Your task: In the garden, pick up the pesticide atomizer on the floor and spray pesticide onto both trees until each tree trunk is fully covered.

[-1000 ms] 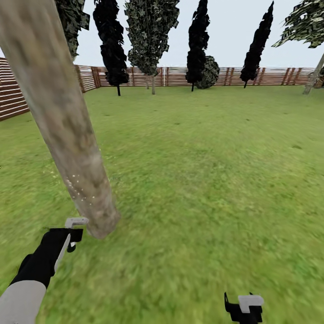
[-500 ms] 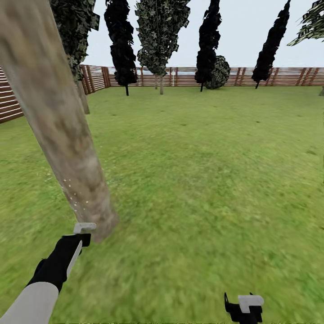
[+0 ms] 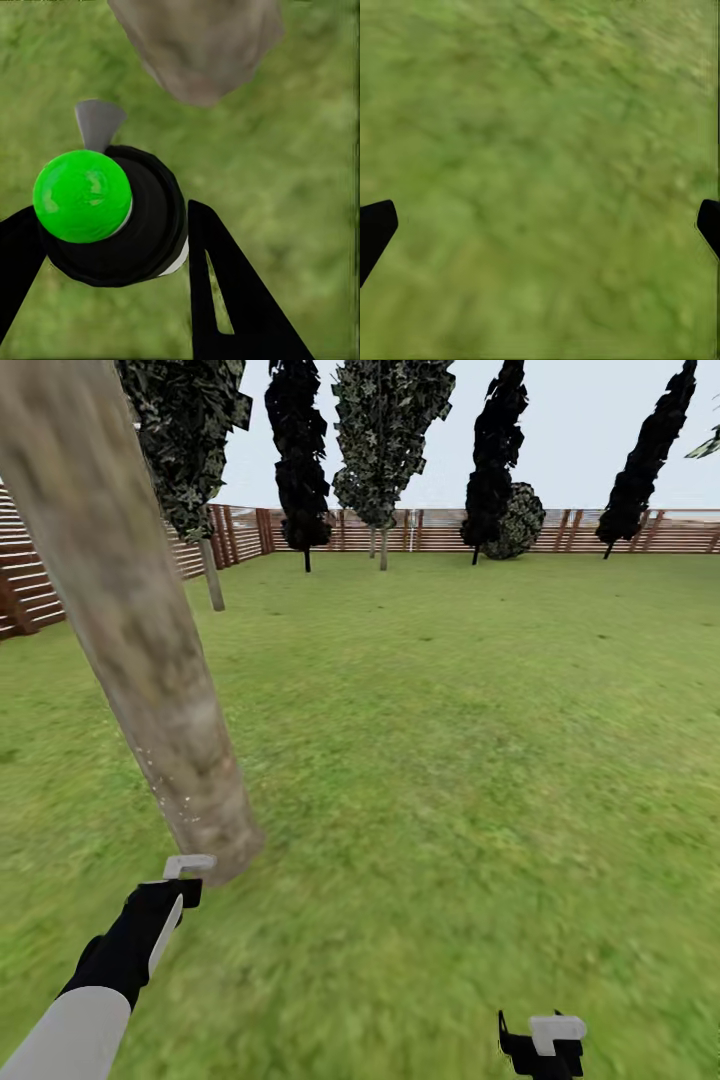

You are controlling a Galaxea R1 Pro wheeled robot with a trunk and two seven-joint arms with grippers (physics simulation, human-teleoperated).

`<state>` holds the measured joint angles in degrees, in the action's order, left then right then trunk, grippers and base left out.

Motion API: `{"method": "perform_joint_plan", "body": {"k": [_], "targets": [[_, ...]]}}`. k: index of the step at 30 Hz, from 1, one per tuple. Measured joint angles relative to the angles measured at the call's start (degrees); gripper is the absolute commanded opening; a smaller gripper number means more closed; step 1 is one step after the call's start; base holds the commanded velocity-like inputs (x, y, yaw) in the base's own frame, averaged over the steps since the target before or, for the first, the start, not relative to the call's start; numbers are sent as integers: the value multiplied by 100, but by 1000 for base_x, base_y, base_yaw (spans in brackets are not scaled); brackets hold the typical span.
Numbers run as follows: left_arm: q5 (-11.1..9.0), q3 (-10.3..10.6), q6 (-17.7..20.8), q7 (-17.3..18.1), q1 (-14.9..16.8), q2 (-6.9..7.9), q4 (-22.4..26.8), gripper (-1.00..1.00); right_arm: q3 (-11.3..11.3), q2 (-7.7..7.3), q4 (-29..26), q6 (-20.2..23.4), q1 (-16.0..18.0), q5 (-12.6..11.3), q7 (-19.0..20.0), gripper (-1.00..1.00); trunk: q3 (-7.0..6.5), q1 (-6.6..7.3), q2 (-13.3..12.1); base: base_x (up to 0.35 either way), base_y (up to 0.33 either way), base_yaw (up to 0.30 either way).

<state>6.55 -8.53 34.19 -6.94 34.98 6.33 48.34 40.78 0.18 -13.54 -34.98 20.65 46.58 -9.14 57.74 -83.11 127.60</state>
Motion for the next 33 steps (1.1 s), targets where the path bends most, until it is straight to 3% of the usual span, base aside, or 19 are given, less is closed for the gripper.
{"method": "perform_joint_plan", "body": {"k": [10, 25, 33], "targets": [[0, 0, 9, 0, 0, 0, -7, -100, 0, 0, 0, 0, 0, 0, 0, 100, 0, 0, 0, 220, -209, 7], [-1, 0, 9, 0, 0, 0, -9, -100, -2, 0, 0, 0, 0, 0, 0, 100, 0, 0, 0, 223, -203, 263], [-7, 0, 9, 0, 0, 0, -8, -100, 0, -1, -2, 0, 0, 0, 0, 100, 0, 0, 0, 208, -208, 38]]}}
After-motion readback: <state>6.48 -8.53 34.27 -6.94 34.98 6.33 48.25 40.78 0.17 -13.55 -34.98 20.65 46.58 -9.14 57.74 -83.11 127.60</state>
